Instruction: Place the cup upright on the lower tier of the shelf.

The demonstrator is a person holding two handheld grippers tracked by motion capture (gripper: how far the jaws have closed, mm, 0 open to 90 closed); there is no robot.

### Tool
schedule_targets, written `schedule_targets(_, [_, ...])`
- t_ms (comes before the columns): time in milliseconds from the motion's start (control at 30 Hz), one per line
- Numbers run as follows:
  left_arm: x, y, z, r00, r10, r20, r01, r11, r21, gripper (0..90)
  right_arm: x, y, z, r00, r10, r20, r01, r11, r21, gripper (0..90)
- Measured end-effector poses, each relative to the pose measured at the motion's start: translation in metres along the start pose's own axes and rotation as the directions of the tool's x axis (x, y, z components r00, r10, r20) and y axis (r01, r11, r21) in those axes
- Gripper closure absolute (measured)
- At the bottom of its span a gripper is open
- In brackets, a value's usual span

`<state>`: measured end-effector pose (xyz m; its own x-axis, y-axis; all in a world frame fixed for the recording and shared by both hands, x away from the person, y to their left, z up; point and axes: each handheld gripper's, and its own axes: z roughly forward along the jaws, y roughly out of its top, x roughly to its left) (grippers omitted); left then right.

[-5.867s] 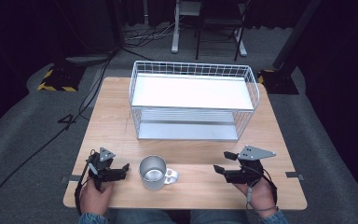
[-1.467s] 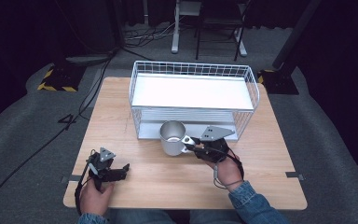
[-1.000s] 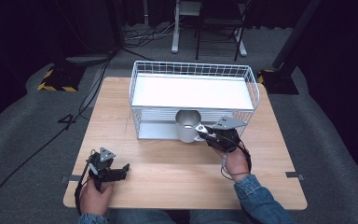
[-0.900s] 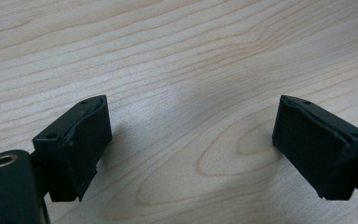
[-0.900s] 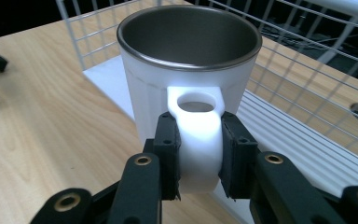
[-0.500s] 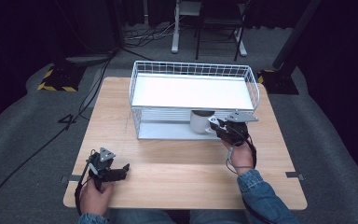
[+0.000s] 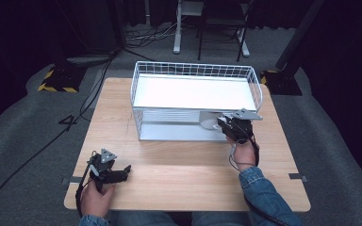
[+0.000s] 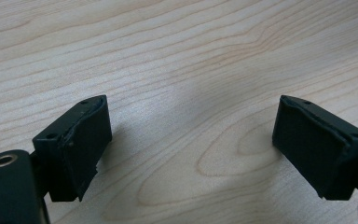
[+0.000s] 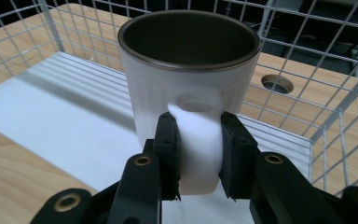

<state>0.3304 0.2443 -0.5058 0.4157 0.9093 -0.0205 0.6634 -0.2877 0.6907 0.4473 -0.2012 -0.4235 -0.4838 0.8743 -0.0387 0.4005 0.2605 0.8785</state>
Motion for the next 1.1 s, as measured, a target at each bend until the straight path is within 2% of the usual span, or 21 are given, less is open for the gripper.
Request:
schedule_targets(300, [0.000, 0.000, 0.000, 1.0000, 0.000, 0.000, 0.000, 1.0000, 0.000, 12.1, -0.004, -0.007, 0.012, 0.9980, 0.022, 0.060, -0.022, 1.000, 0.007, 71.3])
schedule_targets(400, [0.000, 0.000, 0.000, 1.0000, 0.000, 0.000, 0.000, 1.0000, 0.000, 12.1, -0.004, -0.008, 0.014, 0.9966, 0.012, 0.081, -0.011, 1.000, -0.003, 71.2])
schedule_targets(767, [0.000, 0.000, 0.000, 1.0000, 0.000, 0.000, 0.000, 1.0000, 0.000, 12.1, 0.000, -0.013, 0.015, 0.9962, 0.019, 0.085, -0.018, 1.000, -0.011, 71.2])
schedule_targets(1100, [0.000, 0.000, 0.000, 1.0000, 0.000, 0.000, 0.000, 1.0000, 0.000, 12.1, -0.002, -0.016, 0.016, 0.9960, 0.033, 0.083, -0.031, 0.999, -0.017, 70.9])
